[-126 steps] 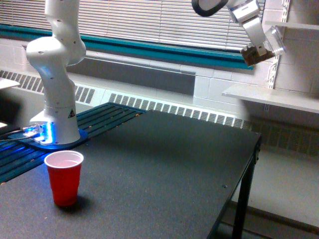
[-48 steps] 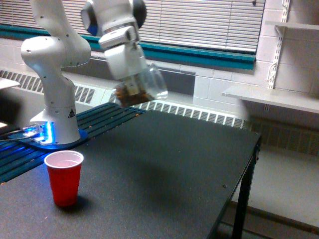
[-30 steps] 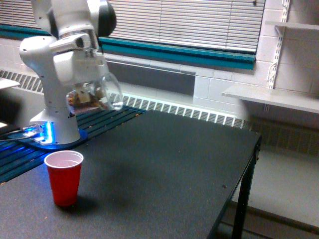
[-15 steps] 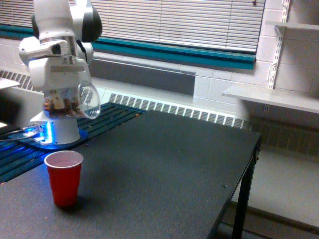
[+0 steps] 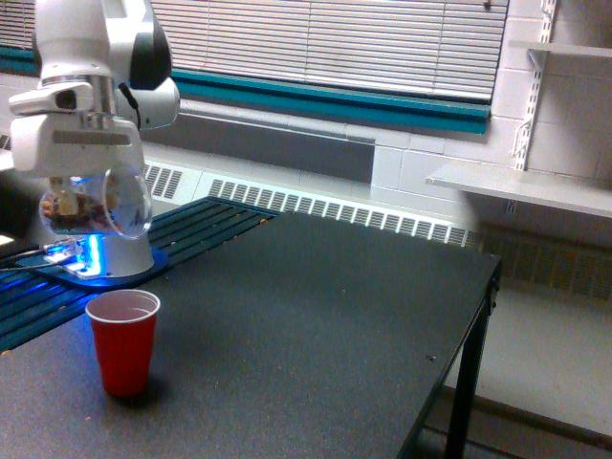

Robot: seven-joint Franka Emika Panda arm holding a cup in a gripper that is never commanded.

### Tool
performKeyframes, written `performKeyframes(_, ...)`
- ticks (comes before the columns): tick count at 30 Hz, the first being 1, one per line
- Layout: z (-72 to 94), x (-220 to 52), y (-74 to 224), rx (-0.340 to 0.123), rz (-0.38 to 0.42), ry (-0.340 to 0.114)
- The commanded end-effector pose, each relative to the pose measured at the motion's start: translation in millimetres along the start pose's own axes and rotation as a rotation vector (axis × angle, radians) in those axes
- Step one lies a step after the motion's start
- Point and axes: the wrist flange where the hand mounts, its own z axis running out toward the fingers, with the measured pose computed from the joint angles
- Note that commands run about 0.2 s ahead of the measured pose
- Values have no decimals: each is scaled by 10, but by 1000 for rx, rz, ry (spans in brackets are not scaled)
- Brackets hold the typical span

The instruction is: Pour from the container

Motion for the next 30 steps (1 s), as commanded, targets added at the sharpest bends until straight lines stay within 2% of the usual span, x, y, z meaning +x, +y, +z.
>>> performKeyframes(1,38,-55,172,-30,45,-4)
performKeyframes(15,137,-164,356,-90,28,-42)
performKeyframes(30,222,-156,290,-128,-14,-67)
